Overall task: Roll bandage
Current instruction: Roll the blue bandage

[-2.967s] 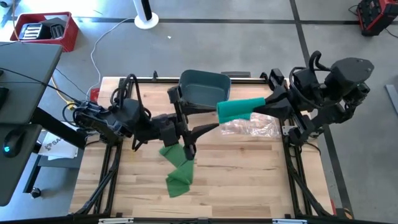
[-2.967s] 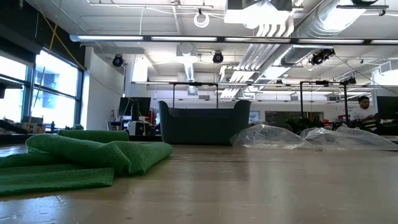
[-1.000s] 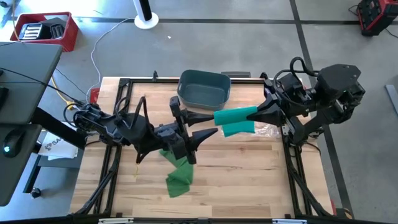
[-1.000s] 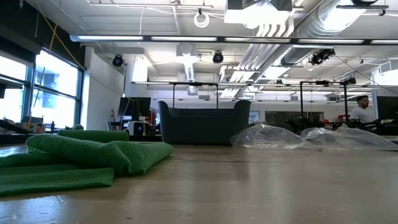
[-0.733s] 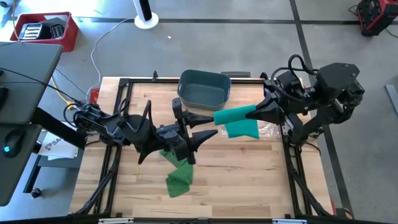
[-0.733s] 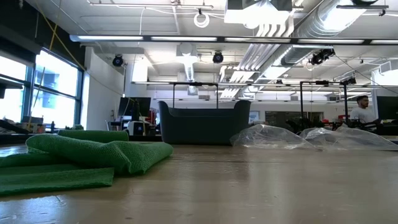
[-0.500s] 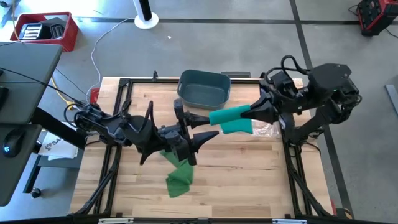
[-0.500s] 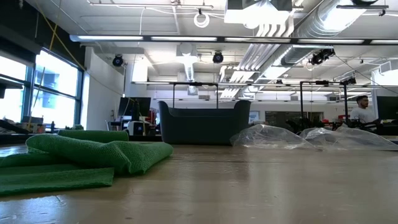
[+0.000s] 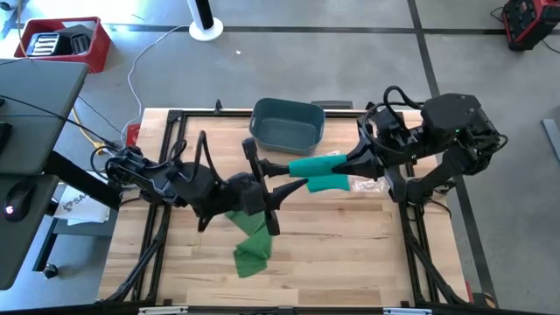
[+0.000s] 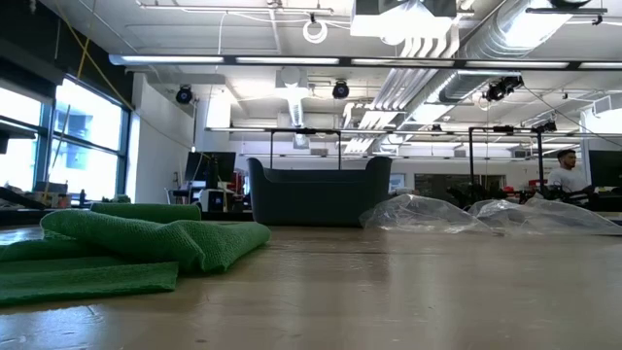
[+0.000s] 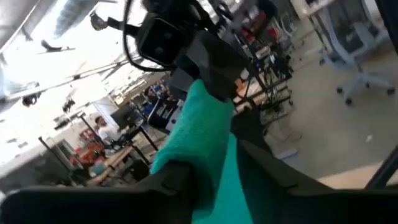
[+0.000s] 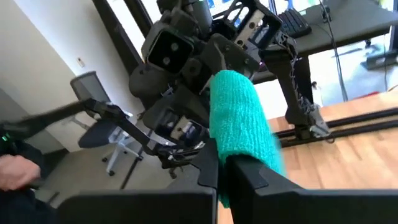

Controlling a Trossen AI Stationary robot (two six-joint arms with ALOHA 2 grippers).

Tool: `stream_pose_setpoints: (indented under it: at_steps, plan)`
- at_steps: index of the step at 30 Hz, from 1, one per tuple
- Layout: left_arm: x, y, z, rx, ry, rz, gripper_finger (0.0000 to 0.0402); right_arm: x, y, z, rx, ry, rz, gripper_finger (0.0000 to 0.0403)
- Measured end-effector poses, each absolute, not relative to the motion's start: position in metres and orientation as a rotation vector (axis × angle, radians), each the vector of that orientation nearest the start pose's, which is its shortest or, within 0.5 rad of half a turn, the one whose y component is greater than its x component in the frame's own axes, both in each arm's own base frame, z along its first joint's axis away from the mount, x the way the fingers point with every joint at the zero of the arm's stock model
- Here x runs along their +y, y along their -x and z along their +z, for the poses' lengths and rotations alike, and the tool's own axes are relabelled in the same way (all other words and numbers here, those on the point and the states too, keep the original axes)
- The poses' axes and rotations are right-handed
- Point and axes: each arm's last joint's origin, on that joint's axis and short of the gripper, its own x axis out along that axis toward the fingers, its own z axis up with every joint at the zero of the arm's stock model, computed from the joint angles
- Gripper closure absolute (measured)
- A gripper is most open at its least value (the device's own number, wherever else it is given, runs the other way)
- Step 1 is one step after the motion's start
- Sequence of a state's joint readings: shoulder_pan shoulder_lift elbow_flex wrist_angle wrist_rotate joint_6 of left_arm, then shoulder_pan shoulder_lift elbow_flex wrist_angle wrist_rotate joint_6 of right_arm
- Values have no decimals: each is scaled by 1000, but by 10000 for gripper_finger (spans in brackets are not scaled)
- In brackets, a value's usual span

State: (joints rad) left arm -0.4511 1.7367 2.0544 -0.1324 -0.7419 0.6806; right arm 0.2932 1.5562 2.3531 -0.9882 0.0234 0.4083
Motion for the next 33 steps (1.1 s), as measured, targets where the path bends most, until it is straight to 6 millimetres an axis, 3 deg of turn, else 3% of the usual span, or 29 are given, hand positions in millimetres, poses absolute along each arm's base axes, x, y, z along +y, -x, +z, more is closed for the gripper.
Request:
stream_pose_setpoints:
  at_steps: [7,16,20,25,33]
  plan:
    - [-140,-335,518,-98,-425,332,393,68,-230,566,226,-295,200,382]
    - [-129,-313,536,-160,-261,336,397,66,-223,564,242,-152,186,273]
    - [-122,-299,551,-218,-210,346,397,68,-219,561,273,-91,134,269]
    - [-118,-298,553,-240,-183,354,397,69,-216,557,298,-13,-16,269]
    - [-114,-292,560,-287,-115,297,397,75,-229,557,252,91,-85,270]
